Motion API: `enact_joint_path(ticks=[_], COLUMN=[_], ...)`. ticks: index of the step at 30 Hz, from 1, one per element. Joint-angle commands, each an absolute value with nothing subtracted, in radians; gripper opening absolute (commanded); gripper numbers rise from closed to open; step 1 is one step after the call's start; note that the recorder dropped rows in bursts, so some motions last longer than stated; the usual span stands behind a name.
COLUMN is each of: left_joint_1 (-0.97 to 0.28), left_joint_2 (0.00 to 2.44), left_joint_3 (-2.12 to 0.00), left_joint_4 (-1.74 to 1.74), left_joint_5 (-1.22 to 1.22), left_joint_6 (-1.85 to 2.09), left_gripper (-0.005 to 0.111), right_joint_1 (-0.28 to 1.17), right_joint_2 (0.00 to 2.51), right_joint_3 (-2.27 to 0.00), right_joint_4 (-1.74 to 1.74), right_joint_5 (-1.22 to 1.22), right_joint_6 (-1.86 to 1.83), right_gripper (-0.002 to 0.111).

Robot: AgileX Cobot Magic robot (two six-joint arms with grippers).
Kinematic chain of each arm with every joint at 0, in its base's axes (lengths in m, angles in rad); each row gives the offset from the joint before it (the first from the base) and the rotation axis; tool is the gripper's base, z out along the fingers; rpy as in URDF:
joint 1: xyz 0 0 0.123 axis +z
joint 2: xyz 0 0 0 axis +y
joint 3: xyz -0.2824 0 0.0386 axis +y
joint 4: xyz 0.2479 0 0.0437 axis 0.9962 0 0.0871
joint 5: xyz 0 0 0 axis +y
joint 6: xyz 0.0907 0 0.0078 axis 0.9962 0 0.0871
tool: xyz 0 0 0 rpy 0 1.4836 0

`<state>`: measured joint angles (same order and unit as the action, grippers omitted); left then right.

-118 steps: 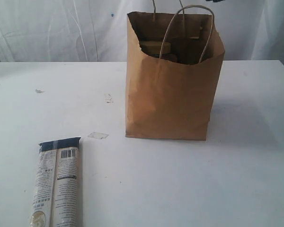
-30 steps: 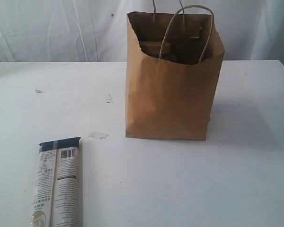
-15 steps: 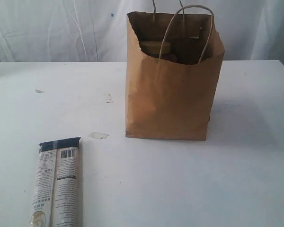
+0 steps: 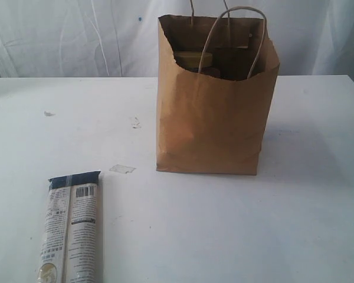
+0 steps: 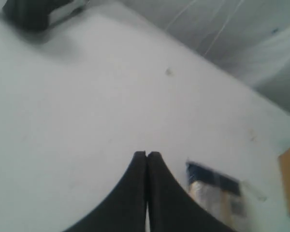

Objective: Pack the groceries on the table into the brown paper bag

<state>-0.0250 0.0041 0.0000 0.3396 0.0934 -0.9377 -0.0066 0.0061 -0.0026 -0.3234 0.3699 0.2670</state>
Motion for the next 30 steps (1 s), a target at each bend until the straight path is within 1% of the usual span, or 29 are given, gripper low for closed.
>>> enact_joint_path(ticks=[1,2,3,4,5,6,7,8,9,10,11,16,20,23,25,30], left_joint_1=[-0.023,-0.023,-0.023,-0.023,-0.023,-0.023,-0.023,-0.023,-0.023,-0.023,-0.023,-0.023,-0.025,-0.029,-0.057,-0.175], left_joint_2=[0.0,0.0,0.0,0.0,0.006,0.025,0.079,0.12,0.227,0.292,0.418,0.767,1.047,1.188,1.252,1.351], left_joint_3=[0.0,0.0,-0.024,-0.102,-0.215,-0.275,-0.377,-0.425,-0.495,-0.521,-0.547,-0.549,-0.549,-0.557,-0.602,-0.838], left_joint_4=[0.377,0.38,0.38,0.38,0.382,0.388,0.392,0.392,0.392,0.392,0.392,0.402,0.415,0.395,0.395,0.393], left_joint_5=[-0.545,-0.781,-0.861,-0.885,-0.808,-0.745,-0.615,-0.553,-0.46,-0.427,-0.403,-0.338,-0.131,-0.043,0.076,0.516], left_joint_6=[-0.752,-0.569,-0.472,-0.359,-0.344,-0.344,-0.344,-0.344,-0.342,-0.342,-0.34,-0.333,-0.333,-0.401,-0.429,-0.319], left_gripper=[0.0,0.0,0.0,0.0,0.0,0.0,0.0,0.0,0.0,0.0,0.0,0.0,0.0,0.0,0.0,0.0], right_joint_1=[-0.01,-0.01,-0.01,-0.01,-0.01,-0.01,-0.01,-0.01,-0.01,-0.01,-0.01,-0.01,-0.01,-0.01,-0.01,-0.008], right_joint_2=[0.0,0.0,0.0,0.0,0.0,0.0,0.0,0.0,0.0,0.0,0.0,0.0,0.0,0.0,0.0,0.0], right_joint_3=[0.0,0.0,0.0,0.0,0.0,0.0,0.0,0.0,0.0,0.0,0.0,0.0,0.0,0.0,0.0,0.0], right_joint_4=[-0.326,-0.326,-0.326,-0.326,-0.326,-0.326,-0.326,-0.326,-0.326,-0.326,-0.326,-0.326,-0.326,-0.326,-0.326,-0.326], right_joint_5=[0.369,0.369,0.369,0.369,0.369,0.369,0.369,0.369,0.369,0.369,0.369,0.369,0.369,0.369,0.369,0.369], right_joint_6=[0.269,0.269,0.269,0.269,0.269,0.269,0.269,0.269,0.269,0.269,0.269,0.269,0.269,0.269,0.269,0.269], right_gripper=[0.0,0.0,0.0,0.0,0.0,0.0,0.0,0.0,0.0,0.0,0.0,0.0,0.0,0.0,0.0,0.0])
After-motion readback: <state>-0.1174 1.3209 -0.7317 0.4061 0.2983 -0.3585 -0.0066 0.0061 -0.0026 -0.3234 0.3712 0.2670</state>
